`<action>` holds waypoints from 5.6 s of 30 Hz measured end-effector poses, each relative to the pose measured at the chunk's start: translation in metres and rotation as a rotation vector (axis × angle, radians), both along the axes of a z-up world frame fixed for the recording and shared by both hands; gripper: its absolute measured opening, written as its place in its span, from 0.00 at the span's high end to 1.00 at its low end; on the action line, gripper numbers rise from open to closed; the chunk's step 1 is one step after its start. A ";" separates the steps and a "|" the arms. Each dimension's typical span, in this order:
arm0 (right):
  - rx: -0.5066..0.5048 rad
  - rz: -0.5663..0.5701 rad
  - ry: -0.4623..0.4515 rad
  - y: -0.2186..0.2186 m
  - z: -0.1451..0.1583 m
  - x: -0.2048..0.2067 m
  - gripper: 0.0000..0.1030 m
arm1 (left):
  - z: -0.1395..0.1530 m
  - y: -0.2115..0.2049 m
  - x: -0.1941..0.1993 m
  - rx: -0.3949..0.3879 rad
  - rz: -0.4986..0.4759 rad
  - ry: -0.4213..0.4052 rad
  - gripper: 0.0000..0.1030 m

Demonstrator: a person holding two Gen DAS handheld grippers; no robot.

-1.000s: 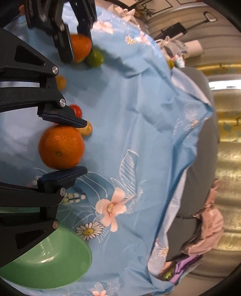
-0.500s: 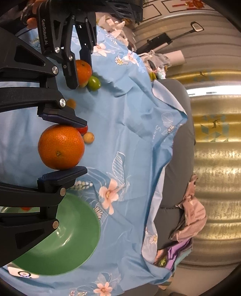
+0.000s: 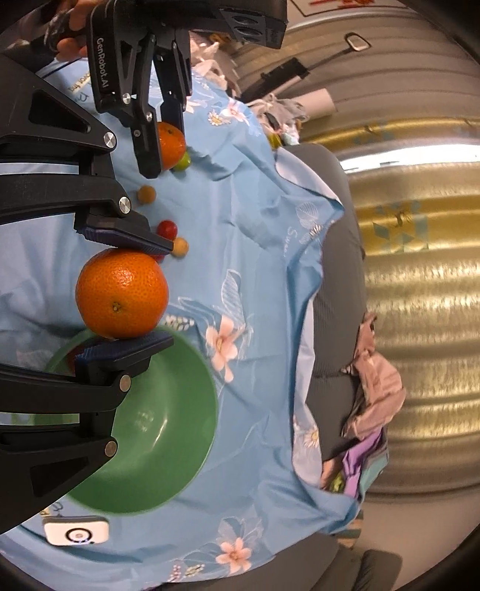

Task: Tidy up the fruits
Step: 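Drop the large orange into the bowl with the right gripper while the left drops its orange, then withdraw the right gripper from the bowl, then move the right gripper toward the yellow lemon and green lime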

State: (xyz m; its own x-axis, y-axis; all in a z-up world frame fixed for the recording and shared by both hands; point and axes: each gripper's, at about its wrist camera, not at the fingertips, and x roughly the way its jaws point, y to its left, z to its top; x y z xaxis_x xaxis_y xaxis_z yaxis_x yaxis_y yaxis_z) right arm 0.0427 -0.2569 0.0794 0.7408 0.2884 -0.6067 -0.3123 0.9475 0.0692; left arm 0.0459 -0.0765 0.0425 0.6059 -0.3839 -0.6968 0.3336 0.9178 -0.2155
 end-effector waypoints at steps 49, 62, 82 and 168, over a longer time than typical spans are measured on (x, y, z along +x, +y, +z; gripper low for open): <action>0.097 -0.214 0.048 -0.123 -0.037 0.012 0.57 | -0.033 -0.158 0.066 0.178 -0.245 0.085 0.59; 0.081 -0.219 0.041 -0.120 -0.034 0.011 0.57 | -0.033 -0.153 0.064 0.173 -0.227 0.094 0.55; 0.101 -0.225 0.059 -0.111 -0.029 -0.009 0.56 | -0.018 -0.088 0.023 0.111 -0.082 0.099 0.17; 0.045 0.229 0.268 0.086 -0.078 0.031 0.56 | -0.081 0.111 0.016 0.064 0.233 0.164 0.27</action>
State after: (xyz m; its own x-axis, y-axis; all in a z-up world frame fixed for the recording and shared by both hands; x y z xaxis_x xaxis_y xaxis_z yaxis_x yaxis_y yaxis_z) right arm 0.0733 -0.1707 0.0017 0.4698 0.4591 -0.7540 -0.4813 0.8492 0.2172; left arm 0.0617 0.0348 -0.0389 0.5495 -0.1995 -0.8113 0.0778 0.9791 -0.1881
